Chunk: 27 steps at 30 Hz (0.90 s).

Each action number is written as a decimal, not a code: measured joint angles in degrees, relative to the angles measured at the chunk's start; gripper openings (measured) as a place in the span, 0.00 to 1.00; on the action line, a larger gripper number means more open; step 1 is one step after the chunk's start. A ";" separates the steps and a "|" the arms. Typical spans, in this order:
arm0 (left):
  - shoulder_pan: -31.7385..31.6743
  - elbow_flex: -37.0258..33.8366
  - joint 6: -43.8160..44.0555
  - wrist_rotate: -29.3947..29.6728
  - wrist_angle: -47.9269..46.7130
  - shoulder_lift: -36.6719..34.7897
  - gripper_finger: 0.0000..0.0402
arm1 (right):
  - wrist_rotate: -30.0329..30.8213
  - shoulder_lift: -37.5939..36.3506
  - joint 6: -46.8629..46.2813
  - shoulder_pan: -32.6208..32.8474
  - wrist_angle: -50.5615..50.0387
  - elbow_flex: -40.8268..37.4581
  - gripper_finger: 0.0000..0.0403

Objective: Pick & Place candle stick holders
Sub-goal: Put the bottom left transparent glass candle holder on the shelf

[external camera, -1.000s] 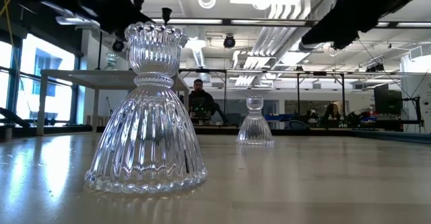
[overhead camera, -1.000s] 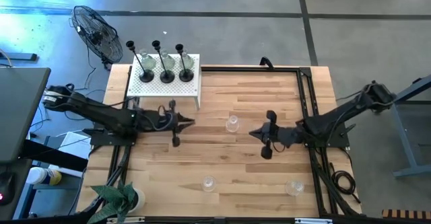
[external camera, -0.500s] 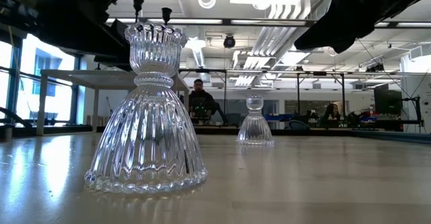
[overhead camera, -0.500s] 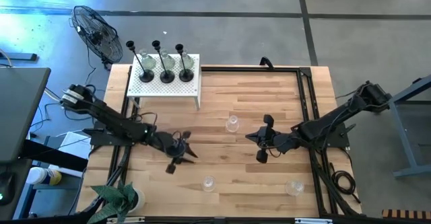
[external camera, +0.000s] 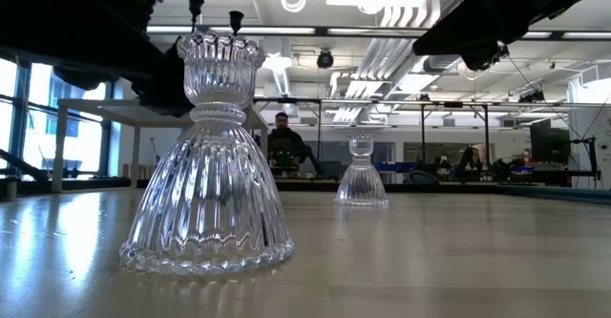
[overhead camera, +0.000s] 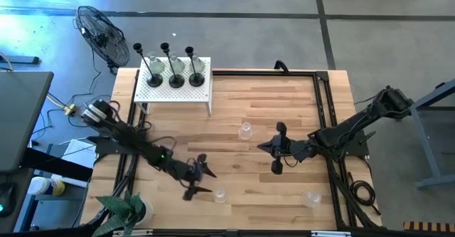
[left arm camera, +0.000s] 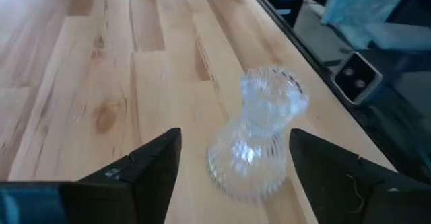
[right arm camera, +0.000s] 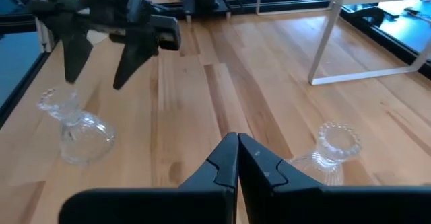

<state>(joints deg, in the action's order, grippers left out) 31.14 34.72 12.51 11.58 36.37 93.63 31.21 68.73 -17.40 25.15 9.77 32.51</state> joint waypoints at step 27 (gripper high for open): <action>3.01 14.79 4.55 4.61 0.03 14.27 0.68 | -5.25 0.00 2.25 0.04 3.57 0.00 0.00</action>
<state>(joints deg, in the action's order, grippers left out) 34.15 49.51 17.06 16.19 36.41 107.90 25.96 68.73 -15.16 25.19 13.34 32.51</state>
